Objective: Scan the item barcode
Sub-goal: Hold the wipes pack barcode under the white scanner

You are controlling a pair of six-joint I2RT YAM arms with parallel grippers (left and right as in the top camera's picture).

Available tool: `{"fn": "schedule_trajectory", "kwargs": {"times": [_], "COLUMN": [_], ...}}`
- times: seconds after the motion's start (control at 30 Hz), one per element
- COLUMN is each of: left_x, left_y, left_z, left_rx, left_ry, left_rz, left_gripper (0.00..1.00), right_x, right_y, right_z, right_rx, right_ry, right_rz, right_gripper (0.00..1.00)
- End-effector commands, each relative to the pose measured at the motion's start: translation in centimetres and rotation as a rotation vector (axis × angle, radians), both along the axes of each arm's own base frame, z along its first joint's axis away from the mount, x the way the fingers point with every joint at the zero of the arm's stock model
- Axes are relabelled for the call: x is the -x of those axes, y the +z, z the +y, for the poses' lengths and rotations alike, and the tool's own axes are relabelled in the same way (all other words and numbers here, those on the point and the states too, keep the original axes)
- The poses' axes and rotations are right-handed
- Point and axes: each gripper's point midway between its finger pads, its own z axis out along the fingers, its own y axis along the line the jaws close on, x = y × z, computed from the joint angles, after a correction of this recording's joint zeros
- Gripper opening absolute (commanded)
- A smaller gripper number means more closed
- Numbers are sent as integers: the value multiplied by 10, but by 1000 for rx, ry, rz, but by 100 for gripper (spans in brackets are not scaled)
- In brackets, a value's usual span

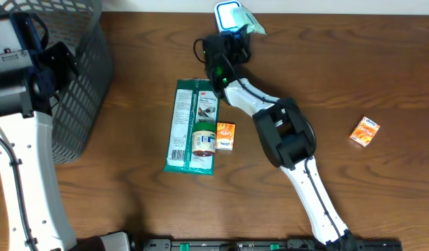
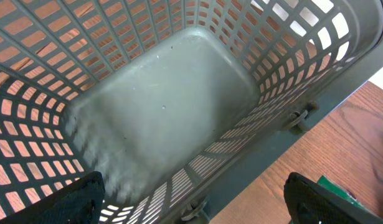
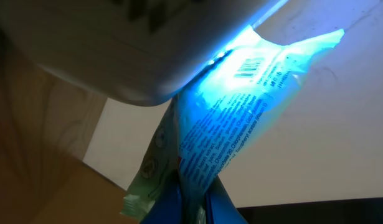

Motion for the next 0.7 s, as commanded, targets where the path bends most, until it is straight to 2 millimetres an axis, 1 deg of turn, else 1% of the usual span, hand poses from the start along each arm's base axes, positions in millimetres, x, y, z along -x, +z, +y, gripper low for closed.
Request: {"fn": "schedule_trajectory", "kwargs": {"times": [0.0, 0.37, 0.67], "left_x": [1, 1, 1], "left_y": [3, 3, 3], "left_z": [4, 4, 4], "left_rx": [-16, -16, -16], "left_ry": [6, 6, 6], "left_rz": [-1, -1, -1], "left_gripper": [92, 92, 92], "right_x": [3, 6, 15], "right_y": [-12, -11, -11], "right_z": [25, 29, 51], "right_rx": [89, 91, 91], "right_ry": [68, 69, 105], "right_rz": [63, 62, 60], "right_gripper": [1, 1, 1]}}
